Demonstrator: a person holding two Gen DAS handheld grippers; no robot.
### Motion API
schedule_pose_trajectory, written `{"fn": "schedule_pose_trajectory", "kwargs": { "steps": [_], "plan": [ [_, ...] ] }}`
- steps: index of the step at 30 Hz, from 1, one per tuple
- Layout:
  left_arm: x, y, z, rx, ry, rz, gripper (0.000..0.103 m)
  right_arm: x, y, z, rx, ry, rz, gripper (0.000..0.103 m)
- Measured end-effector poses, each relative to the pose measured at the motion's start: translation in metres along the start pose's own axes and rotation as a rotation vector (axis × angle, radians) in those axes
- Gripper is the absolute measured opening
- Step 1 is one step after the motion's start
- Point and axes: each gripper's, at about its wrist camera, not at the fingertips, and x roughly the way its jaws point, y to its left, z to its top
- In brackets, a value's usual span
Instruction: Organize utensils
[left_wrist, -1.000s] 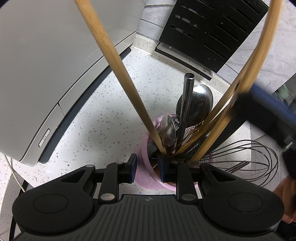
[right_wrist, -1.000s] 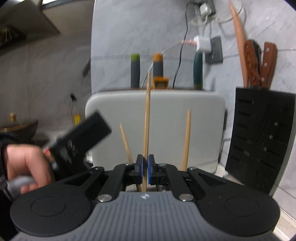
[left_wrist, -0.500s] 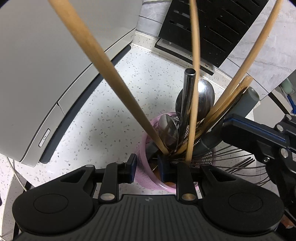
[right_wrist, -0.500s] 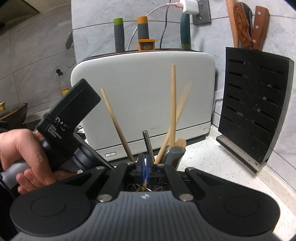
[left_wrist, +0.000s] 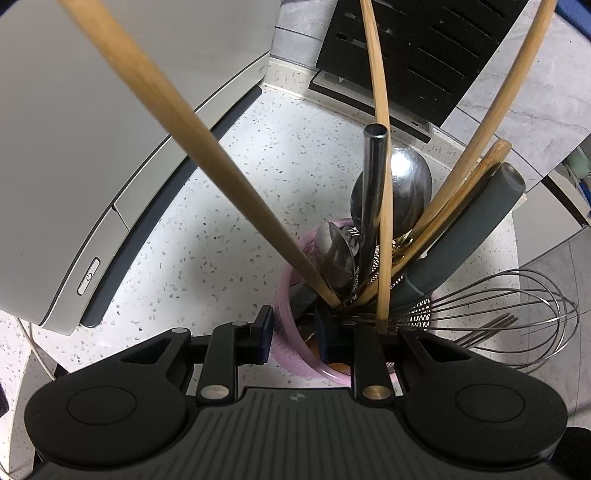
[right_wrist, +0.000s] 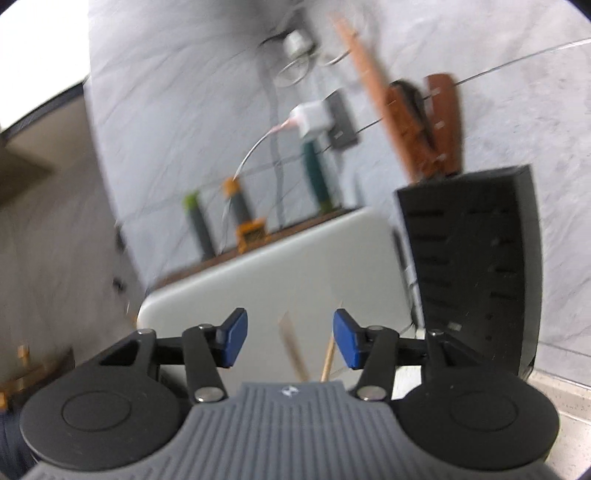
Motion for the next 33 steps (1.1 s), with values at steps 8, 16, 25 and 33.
{"fn": "schedule_pose_trajectory", "kwargs": {
  "steps": [8,16,25,33],
  "plan": [
    [-0.001,0.000,-0.002,0.009,-0.002,0.002,0.026,0.088,-0.061,0.030,0.175,0.303,-0.004,0.051],
    [0.000,0.001,0.001,0.008,0.000,0.003,0.025,0.144,-0.052,0.018,0.117,0.464,0.082,0.002],
    [-0.003,-0.003,-0.001,0.026,-0.005,0.016,0.025,0.100,0.014,0.046,-0.182,0.426,0.159,0.001],
    [-0.006,-0.003,-0.004,0.017,-0.010,0.020,0.025,0.064,0.057,-0.001,-0.387,0.424,0.090,0.001]
  ]
}}
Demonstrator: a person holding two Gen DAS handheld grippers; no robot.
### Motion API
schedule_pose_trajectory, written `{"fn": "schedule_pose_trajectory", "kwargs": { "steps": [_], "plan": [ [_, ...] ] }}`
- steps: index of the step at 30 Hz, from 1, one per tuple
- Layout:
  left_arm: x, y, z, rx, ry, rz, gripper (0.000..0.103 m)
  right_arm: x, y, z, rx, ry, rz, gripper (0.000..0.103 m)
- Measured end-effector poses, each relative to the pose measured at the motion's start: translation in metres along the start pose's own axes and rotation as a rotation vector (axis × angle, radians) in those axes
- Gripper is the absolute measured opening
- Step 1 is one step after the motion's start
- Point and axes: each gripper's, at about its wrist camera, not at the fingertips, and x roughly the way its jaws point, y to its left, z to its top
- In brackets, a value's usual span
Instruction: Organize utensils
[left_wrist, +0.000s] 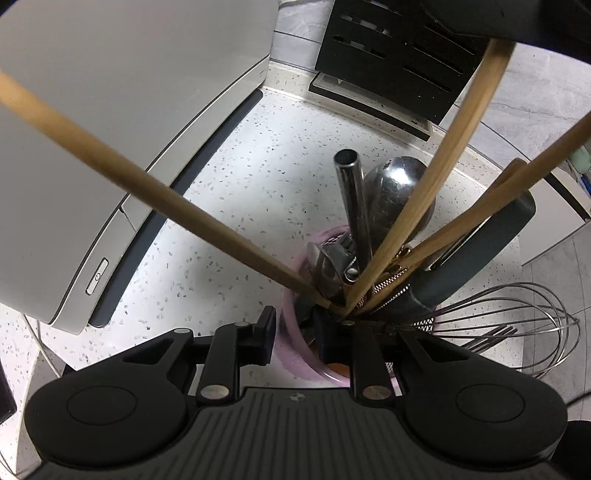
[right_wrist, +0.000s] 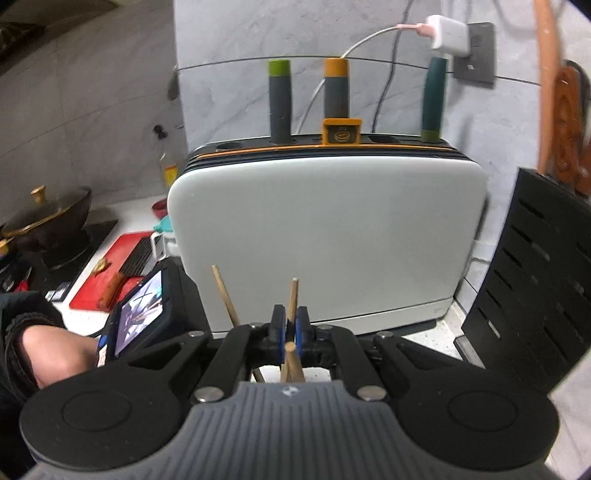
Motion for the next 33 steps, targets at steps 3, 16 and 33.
{"fn": "schedule_pose_trajectory", "kwargs": {
  "steps": [3,16,33],
  "plan": [
    [0.002,0.001,0.000,-0.015,0.000,-0.004,0.021,-0.001,0.001,-0.003,0.002,-0.035,-0.040,0.002],
    [0.001,0.007,0.002,-0.043,0.020,-0.032,0.023,-0.107,0.020,-0.062,0.086,-0.174,-0.063,0.043],
    [-0.010,0.003,0.006,-0.030,-0.020,0.004,0.025,0.028,0.022,-0.134,0.316,0.130,-0.204,0.051]
  ]
}}
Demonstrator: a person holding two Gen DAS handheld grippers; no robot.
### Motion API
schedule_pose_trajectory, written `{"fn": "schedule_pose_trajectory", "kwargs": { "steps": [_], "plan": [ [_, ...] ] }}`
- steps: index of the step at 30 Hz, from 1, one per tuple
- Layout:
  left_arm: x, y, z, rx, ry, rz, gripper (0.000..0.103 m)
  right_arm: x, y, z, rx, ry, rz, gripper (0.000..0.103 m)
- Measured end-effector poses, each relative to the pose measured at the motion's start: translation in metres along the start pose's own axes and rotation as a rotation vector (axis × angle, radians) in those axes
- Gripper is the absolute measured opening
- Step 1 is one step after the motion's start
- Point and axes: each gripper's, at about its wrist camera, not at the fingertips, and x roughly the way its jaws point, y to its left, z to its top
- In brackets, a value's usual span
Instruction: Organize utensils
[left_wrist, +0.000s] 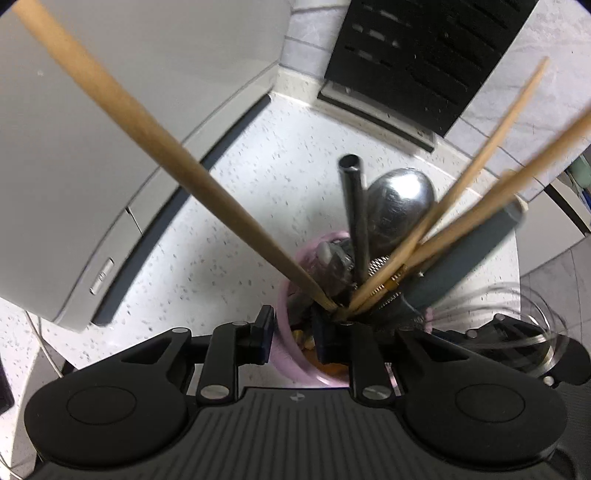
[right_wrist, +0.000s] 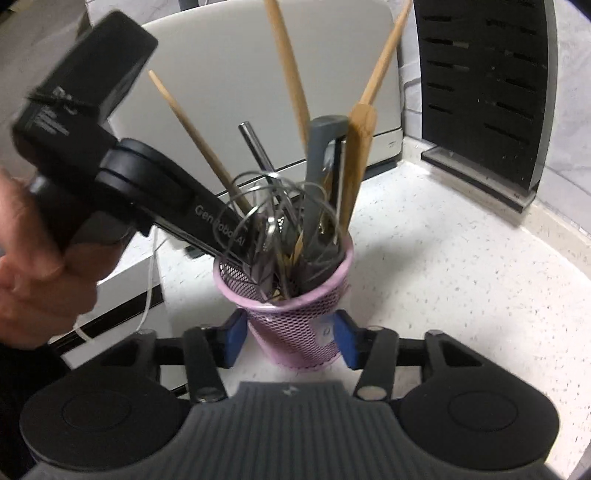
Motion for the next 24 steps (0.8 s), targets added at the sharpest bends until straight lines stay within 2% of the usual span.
{"fn": "schedule_pose_trajectory", "kwargs": {
  "steps": [3,6,10,13,15,17,21,24],
  "plan": [
    [-0.009,-0.002,0.004,-0.002,-0.041,-0.024,0.035,0.011,0.005,0.004,-0.038,-0.028,-0.063,0.049],
    [-0.016,-0.004,0.007,-0.013,-0.091,-0.042,0.038,0.023,0.006,0.009,-0.115,-0.058,-0.120,0.049],
    [-0.022,-0.010,0.006,0.019,-0.143,0.026,0.039,0.037,-0.001,0.014,-0.130,-0.056,-0.112,0.051],
    [-0.032,-0.016,0.004,0.048,-0.192,0.083,0.048,0.037,-0.001,0.013,-0.168,-0.070,-0.132,0.049],
    [-0.040,-0.018,0.002,0.060,-0.229,0.088,0.065,0.036,-0.002,0.013,-0.154,-0.071,-0.124,0.049],
    [-0.048,-0.019,0.000,0.059,-0.260,0.086,0.077,0.036,-0.005,0.014,-0.122,-0.068,-0.111,0.049],
    [-0.060,-0.014,-0.008,0.059,-0.304,0.109,0.081,0.030,-0.006,0.014,-0.093,-0.075,-0.107,0.050],
    [-0.085,-0.006,-0.030,0.057,-0.408,0.125,0.086,0.020,-0.006,0.012,-0.058,-0.076,-0.085,0.053]
  ]
}}
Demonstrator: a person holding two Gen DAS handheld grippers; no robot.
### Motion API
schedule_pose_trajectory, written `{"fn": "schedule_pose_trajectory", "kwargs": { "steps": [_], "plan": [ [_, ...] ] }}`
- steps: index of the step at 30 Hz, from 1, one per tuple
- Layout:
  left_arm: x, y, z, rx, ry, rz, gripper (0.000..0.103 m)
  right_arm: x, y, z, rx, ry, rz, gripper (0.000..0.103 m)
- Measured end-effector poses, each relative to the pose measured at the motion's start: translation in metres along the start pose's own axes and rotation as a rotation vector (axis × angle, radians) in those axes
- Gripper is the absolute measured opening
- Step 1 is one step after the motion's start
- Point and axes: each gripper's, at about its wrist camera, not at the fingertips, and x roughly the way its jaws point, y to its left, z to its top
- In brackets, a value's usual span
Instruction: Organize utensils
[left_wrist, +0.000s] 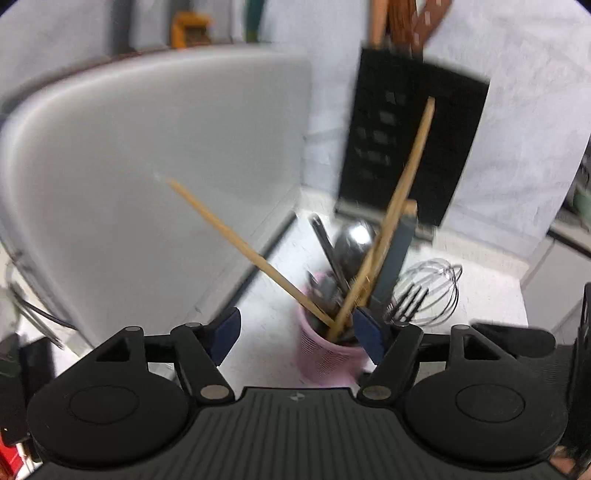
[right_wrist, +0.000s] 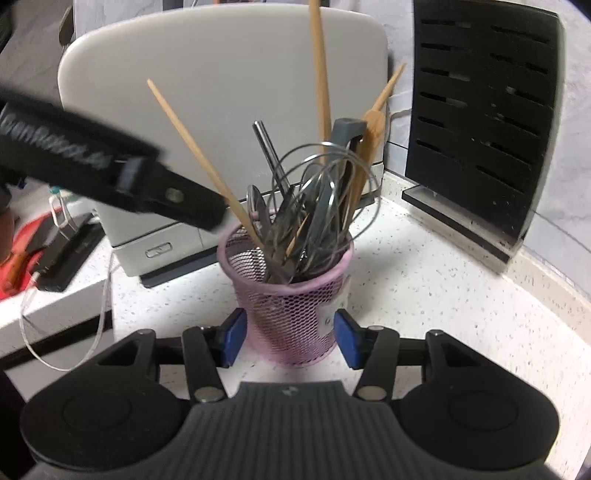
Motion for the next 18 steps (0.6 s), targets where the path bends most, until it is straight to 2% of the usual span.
{"fn": "schedule_pose_trajectory", "kwargs": {
  "steps": [4,7,9,10,12,14,16,18],
  "plan": [
    [-0.045,0.016,-0.023,-0.057,-0.236,0.081,0.095,-0.023,-0.001,-0.003,0.072,-0.008,0.028,0.069],
    [-0.064,0.020,-0.041,-0.071,-0.354,0.094,0.100,-0.039,-0.006,-0.004,0.162,-0.049,-0.028,0.082],
    [-0.074,0.015,-0.046,-0.036,-0.396,0.107,0.103,-0.047,-0.009,-0.006,0.206,-0.071,-0.068,0.085],
    [-0.076,0.011,-0.049,-0.013,-0.411,0.130,0.103,-0.053,-0.009,-0.007,0.216,-0.093,-0.085,0.091],
    [-0.078,0.003,-0.052,0.006,-0.413,0.191,0.103,-0.065,-0.006,-0.008,0.216,-0.161,-0.127,0.100],
    [-0.074,-0.001,-0.054,-0.012,-0.390,0.238,0.103,-0.079,0.001,-0.010,0.218,-0.239,-0.195,0.100],
    [-0.066,-0.001,-0.055,-0.066,-0.335,0.223,0.103,-0.091,0.007,-0.014,0.229,-0.303,-0.246,0.100],
    [-0.054,0.000,-0.058,-0.116,-0.242,0.173,0.103,-0.097,0.010,-0.017,0.255,-0.332,-0.263,0.100]
  ]
}}
